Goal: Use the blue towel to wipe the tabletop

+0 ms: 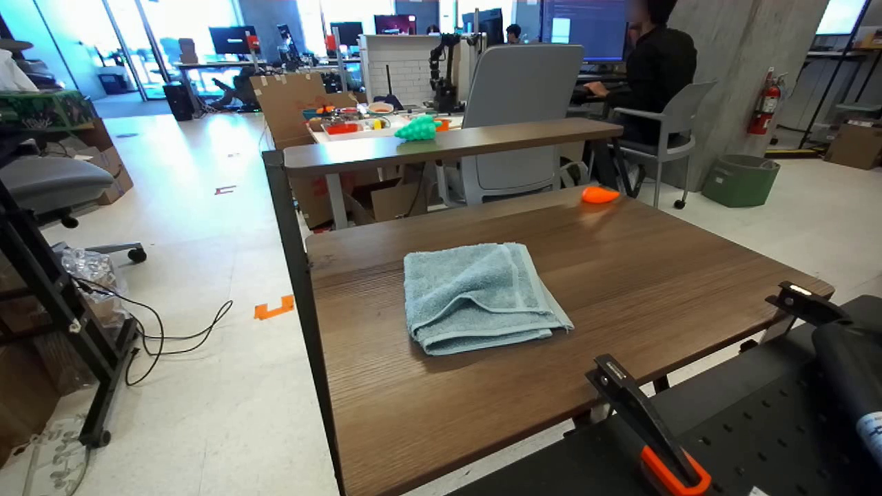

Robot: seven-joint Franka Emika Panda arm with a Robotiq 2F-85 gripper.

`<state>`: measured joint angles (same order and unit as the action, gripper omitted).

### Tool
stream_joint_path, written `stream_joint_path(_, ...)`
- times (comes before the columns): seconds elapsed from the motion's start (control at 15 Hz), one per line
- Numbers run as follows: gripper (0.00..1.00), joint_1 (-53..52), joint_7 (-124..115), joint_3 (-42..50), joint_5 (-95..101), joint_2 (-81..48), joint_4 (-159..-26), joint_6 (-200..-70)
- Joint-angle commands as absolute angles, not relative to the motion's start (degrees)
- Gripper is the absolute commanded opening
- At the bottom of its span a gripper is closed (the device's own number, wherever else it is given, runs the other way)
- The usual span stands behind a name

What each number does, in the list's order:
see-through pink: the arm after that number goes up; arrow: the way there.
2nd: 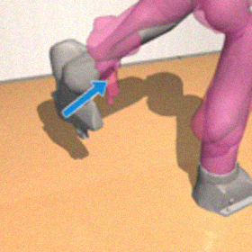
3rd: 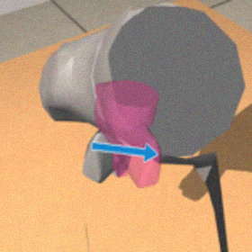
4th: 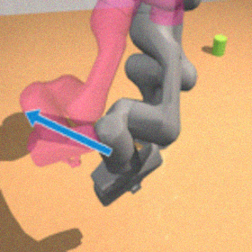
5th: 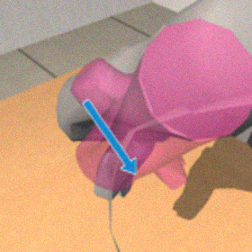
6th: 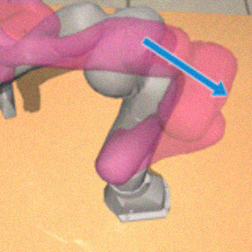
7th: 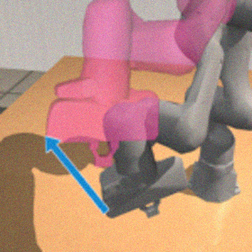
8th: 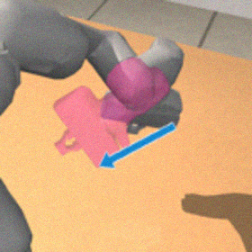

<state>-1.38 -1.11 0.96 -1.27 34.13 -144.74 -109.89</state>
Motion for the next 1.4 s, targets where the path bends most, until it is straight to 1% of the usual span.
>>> stream_joint_path(0.0,1.0,-0.9,-0.88,0.56,-1.5,34.11,-144.63,-109.75)
stream_joint_path(0.13,1.0,-1.32,-0.38,2.56,-5.74,37.94,-144.84,-113.3)
stream_joint_path(0.2,1.0,-1.1,-1.0,3.06,-7.34,36.65,-142.82,-113.34)
stream_joint_path(0.6,1.0,-1.11,-5.88,4.12,-17.67,20.78,-135.0,-127.91)
stream_joint_path(0.73,1.0,-1.14,-7.42,3.96,-18.66,13.84,-131.58,-127.28)
stream_joint_path(0.93,1.0,-0.46,-8.54,3.35,-15.65,6.21,-126.3,-119.45)
stream_joint_path(1.0,1.0,-0.08,-9.18,2.99,-13.2,5.2,-125.37,-116.59)
stream_joint_path(1.07,1.0,-0.36,-7.33,3.09,-15.78,8.36,-129.9,-122.12)
stream_joint_path(1.2,1.0,-0.3,-7.88,3.01,-14.59,5.22,-127.39,-119.49)
stream_joint_path(1.33,1.0,-0.24,-7.98,3.02,-14.43,4.68,-126.47,-118.61)
